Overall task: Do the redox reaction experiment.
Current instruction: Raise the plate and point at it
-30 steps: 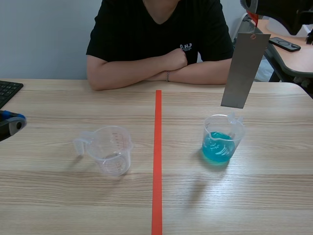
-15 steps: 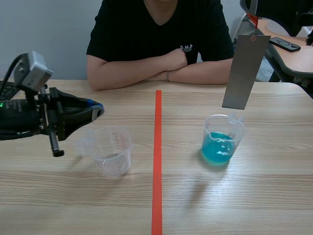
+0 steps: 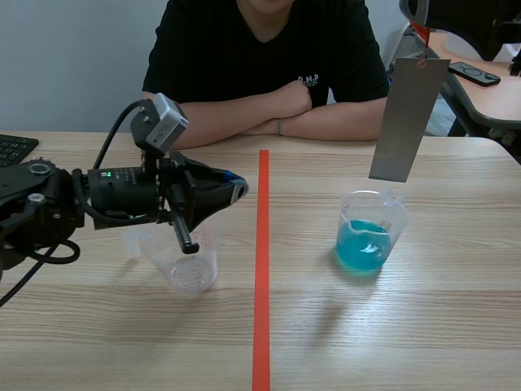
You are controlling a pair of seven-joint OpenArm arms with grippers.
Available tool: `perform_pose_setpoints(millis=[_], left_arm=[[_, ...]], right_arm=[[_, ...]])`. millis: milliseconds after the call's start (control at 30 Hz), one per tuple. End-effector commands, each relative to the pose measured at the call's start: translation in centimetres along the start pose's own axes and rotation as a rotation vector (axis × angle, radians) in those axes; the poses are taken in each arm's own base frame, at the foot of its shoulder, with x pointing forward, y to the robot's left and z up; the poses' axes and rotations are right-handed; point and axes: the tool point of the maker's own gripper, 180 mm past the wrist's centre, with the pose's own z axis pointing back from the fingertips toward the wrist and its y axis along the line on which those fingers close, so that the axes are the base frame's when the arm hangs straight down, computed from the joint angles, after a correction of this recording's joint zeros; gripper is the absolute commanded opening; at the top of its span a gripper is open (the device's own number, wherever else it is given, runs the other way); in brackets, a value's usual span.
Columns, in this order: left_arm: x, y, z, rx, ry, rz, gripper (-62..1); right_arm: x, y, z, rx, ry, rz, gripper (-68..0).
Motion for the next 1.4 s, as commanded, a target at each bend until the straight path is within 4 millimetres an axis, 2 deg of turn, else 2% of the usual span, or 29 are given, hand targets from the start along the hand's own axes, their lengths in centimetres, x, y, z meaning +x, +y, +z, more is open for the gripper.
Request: perform_pose_setpoints(millis=[0, 367, 733, 900, 1133, 1367], left_arm=[[1.8, 0.1, -1.1, -0.012, -0.044, -0.013, -58.3], [2.8, -1.0, -5.1, -0.055, -0.085, 0.031, -58.3], [3.9, -1.7, -7.6, -0.065, -0.121, 0.060, -58.3], [5.0, -2.0, -9.2, -0.080, -0.133, 0.062, -58.3], [6.8, -2.3, -10.4, -0.099, -0.162, 0.045, -58.2], [6.9, -2.6, -10.6, -0.105, -0.158, 0.046, -58.2]], right_arm=[[1.6, 0.0, 0.1, 0.009, -0.036, 0.028, -66.0], [1.6, 0.0, 0.1, 0.010, -0.039, 0.027, -66.0], [1.6, 0.0, 0.1, 0.010, -0.041, 0.026, -66.0], [1.7, 0.0, 0.1, 0.010, -0.042, 0.026, -66.0], [1.7, 0.0, 0.1, 0.010, -0.042, 0.026, -66.0], [1.7, 0.0, 0.1, 0.010, -0.043, 0.026, -66.0]])
